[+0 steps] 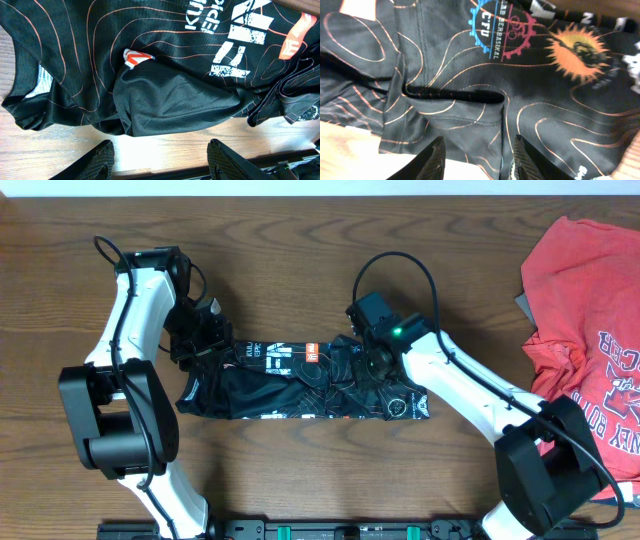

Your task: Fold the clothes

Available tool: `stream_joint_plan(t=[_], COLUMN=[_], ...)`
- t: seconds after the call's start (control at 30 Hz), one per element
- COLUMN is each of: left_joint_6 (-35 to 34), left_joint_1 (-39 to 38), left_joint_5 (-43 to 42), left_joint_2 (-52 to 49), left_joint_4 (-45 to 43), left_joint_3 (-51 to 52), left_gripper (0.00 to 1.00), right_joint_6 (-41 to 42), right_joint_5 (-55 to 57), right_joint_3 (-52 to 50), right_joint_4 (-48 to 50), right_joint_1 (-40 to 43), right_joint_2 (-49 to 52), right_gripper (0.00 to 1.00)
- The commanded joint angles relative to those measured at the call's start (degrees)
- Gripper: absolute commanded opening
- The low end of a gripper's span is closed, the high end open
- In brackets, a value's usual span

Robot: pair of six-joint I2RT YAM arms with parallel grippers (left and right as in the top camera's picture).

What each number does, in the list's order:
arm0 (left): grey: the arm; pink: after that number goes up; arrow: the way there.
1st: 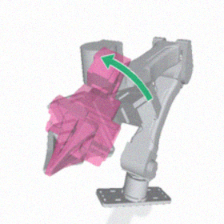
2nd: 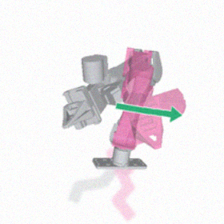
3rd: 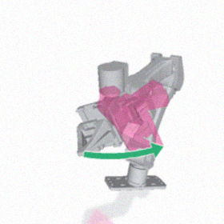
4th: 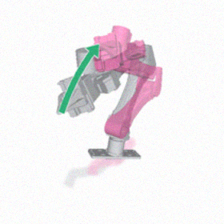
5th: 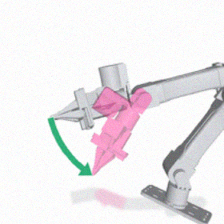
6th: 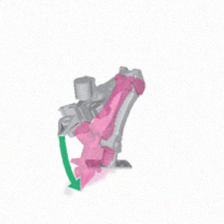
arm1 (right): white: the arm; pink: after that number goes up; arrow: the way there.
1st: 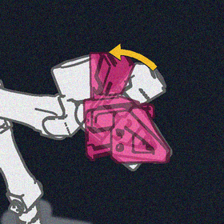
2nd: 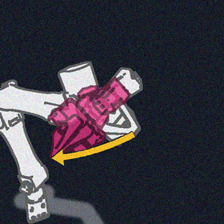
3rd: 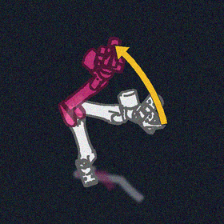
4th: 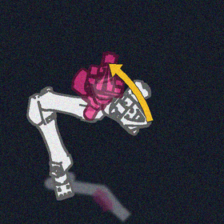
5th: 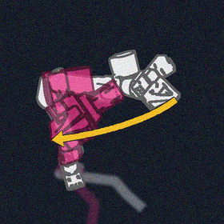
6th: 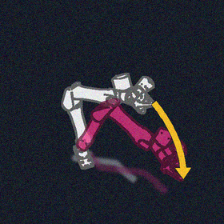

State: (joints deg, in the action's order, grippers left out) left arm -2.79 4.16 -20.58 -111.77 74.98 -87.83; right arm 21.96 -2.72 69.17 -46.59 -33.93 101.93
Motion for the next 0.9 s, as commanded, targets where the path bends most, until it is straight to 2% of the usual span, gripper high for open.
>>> stream_joint_plan(t=[0.0,0.23,0.53,0.67,0.77,0.87], left_joint_6=[0.0,0.0,0.0,0.0,0.0,0.0], left_joint_1=[0.0,0.0,0.0,0.0,0.0,0.0], left_joint_5=[0.3,0.3,0.3,0.3,0.3,0.3], left_joint_2=[0.0,0.0,0.0,0.0,0.0,0.0], left_joint_4=[0.3,0.3,0.3,0.3,0.3,0.3], left_joint_3=[0.0,0.0,0.0,0.0,0.0,0.0], left_gripper=[0.62,0.62,0.61,0.62,0.61,0.62], right_joint_6=[0.7,0.7,0.0,-0.4,-4.9,-13.7], right_joint_5=[0.8,-0.1,-6.4,-7.1,-12.9,-25.0], right_joint_3=[-3.2,-7.5,-8.6,-8.6,-8.6,-8.6], right_joint_4=[2.1,7.8,10.0,10.0,10.7,11.1], right_joint_1=[-0.6,-0.6,-0.6,-0.7,-0.7,-0.7], right_joint_2=[0.4,0.4,0.4,0.4,0.4,0.4], right_gripper=[0.42,0.40,0.10,0.01,0.01,0.06])
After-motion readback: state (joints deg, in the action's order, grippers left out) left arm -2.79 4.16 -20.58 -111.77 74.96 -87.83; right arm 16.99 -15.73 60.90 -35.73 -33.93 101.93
